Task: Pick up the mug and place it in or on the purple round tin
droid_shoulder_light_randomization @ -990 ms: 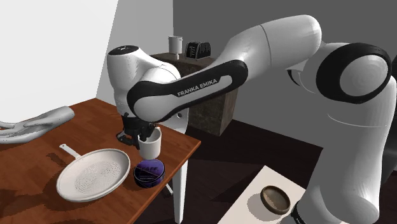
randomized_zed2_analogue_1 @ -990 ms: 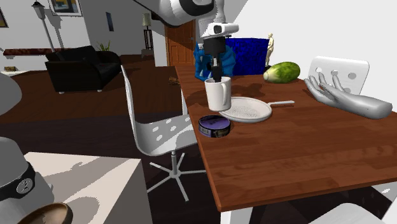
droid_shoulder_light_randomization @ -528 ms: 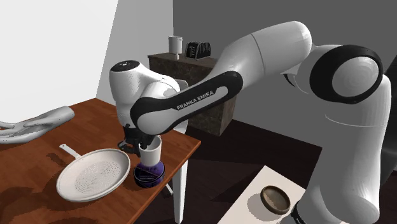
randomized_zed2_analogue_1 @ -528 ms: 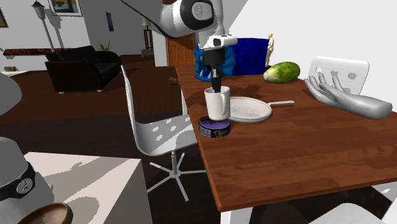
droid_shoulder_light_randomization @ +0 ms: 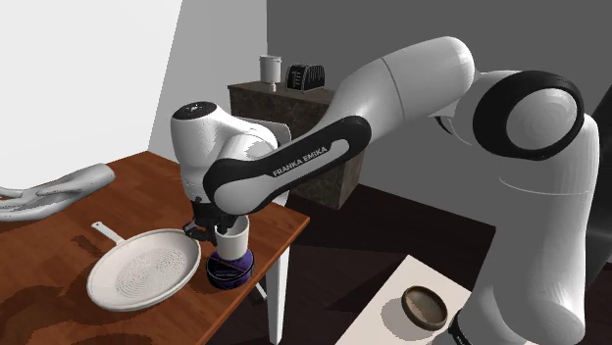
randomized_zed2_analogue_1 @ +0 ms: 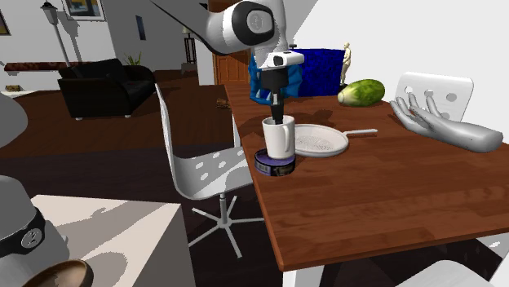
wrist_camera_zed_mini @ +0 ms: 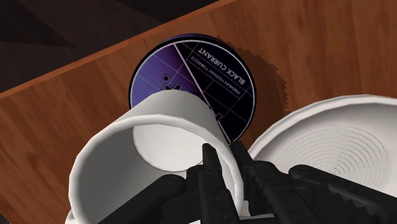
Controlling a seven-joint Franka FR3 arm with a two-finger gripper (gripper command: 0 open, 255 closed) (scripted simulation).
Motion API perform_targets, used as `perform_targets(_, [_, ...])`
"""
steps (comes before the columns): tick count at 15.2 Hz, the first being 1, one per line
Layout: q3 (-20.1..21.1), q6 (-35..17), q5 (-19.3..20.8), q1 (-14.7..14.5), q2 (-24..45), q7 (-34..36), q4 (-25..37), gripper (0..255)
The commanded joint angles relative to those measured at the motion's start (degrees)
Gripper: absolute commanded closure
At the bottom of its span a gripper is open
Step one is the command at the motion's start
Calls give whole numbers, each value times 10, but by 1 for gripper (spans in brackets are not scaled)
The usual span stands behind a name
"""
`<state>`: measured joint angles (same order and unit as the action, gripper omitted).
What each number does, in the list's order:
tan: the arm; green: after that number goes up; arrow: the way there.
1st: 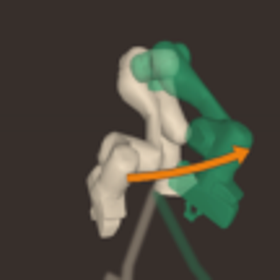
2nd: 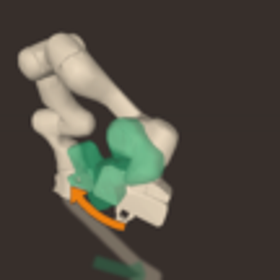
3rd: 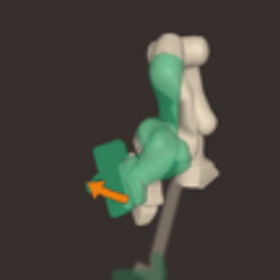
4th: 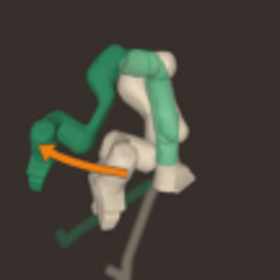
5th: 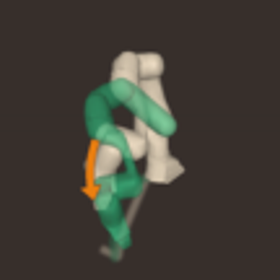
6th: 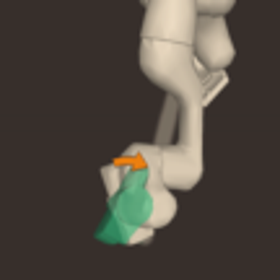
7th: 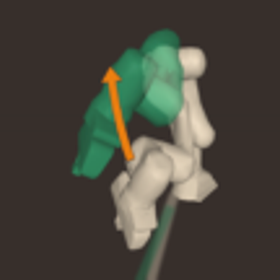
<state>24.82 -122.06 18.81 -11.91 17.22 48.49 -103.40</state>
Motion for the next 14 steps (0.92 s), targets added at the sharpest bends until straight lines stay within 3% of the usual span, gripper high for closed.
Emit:
perform_targets(1, [0,0,0,0,0,0,0,255])
perform_targets(2, [0,0,0,0,0,0,0,0])
perform_targets(7, [0,0,0,0,0,0,0,0])
perform_targets(11, [9,59,-21,0,-31,-14,32,0])
perform_targets(14, [9,59,-21,0,-31,-14,32,0])
